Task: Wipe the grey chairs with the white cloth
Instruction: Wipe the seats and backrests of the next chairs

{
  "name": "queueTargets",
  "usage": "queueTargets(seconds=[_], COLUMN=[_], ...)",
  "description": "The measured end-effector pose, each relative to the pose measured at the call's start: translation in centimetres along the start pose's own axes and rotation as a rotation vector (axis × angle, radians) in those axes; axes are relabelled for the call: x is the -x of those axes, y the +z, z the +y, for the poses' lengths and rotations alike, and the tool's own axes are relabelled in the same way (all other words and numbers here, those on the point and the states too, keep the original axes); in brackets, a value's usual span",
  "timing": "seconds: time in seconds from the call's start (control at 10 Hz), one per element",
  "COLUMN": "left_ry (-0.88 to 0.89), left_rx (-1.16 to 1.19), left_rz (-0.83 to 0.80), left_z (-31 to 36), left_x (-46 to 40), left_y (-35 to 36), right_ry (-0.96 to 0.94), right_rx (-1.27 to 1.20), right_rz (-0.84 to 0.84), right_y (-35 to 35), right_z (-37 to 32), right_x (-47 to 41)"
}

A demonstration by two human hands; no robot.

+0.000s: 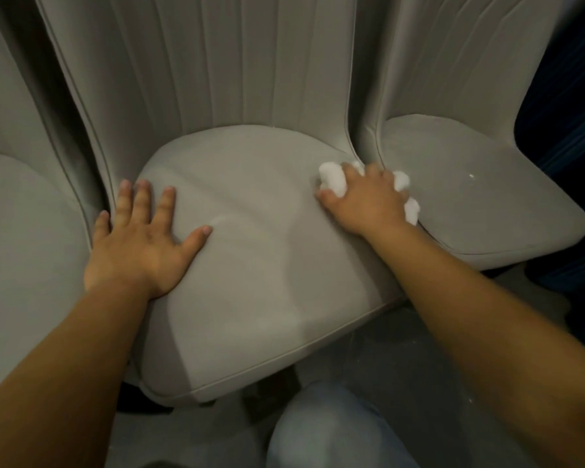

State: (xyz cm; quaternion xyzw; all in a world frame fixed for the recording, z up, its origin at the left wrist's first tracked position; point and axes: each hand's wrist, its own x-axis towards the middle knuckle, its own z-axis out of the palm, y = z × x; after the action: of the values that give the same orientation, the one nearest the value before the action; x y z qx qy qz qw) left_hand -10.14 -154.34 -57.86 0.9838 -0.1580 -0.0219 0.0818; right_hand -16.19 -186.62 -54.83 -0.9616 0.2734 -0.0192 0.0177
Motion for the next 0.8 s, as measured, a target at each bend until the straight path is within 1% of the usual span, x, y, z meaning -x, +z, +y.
queueTargets(seconds=[0.1,0.2,0.3,0.4,0.5,0.6,0.7,0.8], left_ry=[-0.001,0.000,0.000,-0.002,0.000,-0.003,-0.008,-0.005], left_rx=[0.002,0.004,0.004,0.011,0.006,0.000,-0.006,-0.001], left_rz=[0.009,0.007,0.005,0.004,0.006,-0.014,-0.005,-0.018], left_z=[0.0,-0.1,-0.1,-0.1,0.0,-0.1,0.0,0.0], left_x=[-0.1,0.0,-0.1,-0.1,0.0,0.0,0.0,0.0], left_y=[-0.1,0.0,0.0,0.1,0.0,-0.2,-0.2,-0.4], right_ry=[-0.139,-0.329,-0.258,-0.004,0.123,0.045,-0.232,-0.384], right_rx=[-0.062,-0.115,-0.020,-0.030,-0.032,-0.033,-0.019,-0.020], right_rz=[0.000,-0.016,0.041,0.095,0.063,0.079,0.119,0.039], right_y=[-0.7,-1.3,-1.3,-1.4,-1.4,-0.6,-0.4,-0.8], right_z=[-1.3,0.1,3.4,6.9,7.4,3.6,-0.5,-2.7], right_x=[9.1,15.4,11.2,3.3,-0.5,2.3,7.3,6.5])
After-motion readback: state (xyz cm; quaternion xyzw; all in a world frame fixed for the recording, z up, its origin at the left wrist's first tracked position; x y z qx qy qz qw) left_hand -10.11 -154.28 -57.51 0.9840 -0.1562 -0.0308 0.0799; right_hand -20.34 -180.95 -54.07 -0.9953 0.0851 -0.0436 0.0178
